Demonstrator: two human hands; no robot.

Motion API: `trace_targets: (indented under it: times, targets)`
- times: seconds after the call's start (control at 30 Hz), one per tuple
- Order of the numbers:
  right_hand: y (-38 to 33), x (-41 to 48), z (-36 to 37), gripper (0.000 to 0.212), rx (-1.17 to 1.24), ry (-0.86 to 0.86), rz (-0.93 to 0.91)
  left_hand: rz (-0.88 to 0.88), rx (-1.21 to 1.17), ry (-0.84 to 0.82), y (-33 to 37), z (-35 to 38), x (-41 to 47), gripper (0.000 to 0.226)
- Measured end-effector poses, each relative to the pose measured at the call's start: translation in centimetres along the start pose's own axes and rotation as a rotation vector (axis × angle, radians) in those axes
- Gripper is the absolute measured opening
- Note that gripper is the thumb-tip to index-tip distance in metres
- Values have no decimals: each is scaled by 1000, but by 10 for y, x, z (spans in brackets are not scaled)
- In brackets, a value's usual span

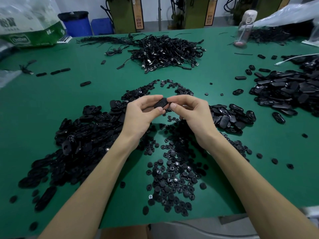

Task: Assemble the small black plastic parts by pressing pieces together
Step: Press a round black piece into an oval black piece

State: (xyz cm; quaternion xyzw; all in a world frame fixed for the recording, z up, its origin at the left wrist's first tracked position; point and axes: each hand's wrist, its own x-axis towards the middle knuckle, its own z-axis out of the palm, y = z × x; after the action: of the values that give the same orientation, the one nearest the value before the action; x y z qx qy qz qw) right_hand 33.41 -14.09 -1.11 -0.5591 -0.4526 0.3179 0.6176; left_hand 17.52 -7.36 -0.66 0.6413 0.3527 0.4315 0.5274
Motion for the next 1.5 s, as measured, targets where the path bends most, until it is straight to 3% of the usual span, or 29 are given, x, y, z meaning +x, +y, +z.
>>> trace_targets:
  times: [0.3,0.5,0.8,1.2,1.5]
  targets:
    - [-1,-2,-1,17,41,-55,46,-4,-32,-7,3,2,-2,34]
    - [-2,-2,0,9,56,-66,53,-58,-66,64,1,0,-1,21]
    - [-2,-2,1,11,82,-106,53,-105,-113,125,0,-2,0,18]
    - [-1,-2,4,17,-31,-38,-5,-233,-318,108,0,0,0,20]
    - [2,0,4,8,-90,14,-46,-238,-304,82,1,1,-2,13]
